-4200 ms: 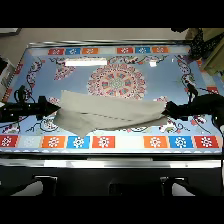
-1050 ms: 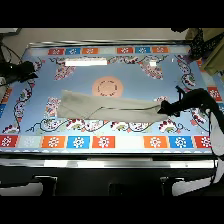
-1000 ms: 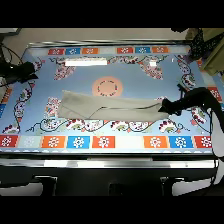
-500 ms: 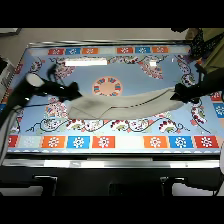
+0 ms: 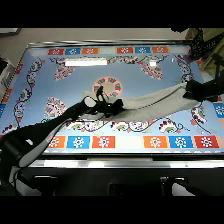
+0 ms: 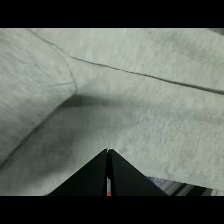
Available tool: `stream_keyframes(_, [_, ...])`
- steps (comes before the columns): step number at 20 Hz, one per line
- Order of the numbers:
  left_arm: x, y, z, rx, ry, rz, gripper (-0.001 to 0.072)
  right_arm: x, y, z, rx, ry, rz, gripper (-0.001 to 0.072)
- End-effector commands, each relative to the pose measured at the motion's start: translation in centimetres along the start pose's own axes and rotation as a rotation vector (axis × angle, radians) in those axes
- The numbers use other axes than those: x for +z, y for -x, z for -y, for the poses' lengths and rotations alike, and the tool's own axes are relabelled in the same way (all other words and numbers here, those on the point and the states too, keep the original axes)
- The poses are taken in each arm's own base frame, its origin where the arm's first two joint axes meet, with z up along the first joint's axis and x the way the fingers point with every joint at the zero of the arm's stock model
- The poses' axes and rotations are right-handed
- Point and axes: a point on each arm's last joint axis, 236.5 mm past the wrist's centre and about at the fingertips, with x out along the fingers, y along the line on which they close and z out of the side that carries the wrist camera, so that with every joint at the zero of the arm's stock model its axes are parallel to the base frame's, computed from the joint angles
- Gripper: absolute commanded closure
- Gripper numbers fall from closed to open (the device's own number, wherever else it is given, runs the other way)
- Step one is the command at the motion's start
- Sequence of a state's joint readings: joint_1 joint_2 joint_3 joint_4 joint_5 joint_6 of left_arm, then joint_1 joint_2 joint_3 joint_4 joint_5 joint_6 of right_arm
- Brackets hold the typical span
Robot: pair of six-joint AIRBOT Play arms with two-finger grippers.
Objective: Fold the clothes and pants, and hang the long-sleeved shirts on hangers.
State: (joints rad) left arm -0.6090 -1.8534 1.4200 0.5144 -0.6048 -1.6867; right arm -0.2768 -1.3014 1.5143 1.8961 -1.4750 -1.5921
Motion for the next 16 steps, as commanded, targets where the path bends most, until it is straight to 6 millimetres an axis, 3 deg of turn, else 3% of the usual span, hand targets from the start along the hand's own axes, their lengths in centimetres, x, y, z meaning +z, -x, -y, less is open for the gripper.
stream_keyframes(1, [-3.0, -4.4, 3.3, -0.059, -0.037, -0.068, 0.0689, 0.1, 1.3, 0.5, -0.038, 0.006, 0.033, 0.068])
stream_keyframes(5, [-5.5, -8.3, 4.6, -0.081, -0.034, -0.172, 0.0689, 0.5, 1.3, -0.1, -0.015, 0.005, 0.053, 0.068])
stream_keyframes(11, [-9.5, -11.6, 5.7, -0.097, -0.024, -0.282, 0.069, 2.3, 1.5, -2.3, 0.08, -0.008, 0.129, 0.068])
stream_keyframes(13, [-10.5, -11.8, 5.7, -0.093, -0.031, -0.321, 0.0689, 2.5, 1.5, -2.4, 0.085, -0.012, 0.135, 0.0679])
stream_keyframes(16, [-10.0, -9.8, 4.3, -0.06, -0.056, -0.402, 0.0691, 2.5, 1.5, -2.6, 0.093, -0.012, 0.135, 0.0679])
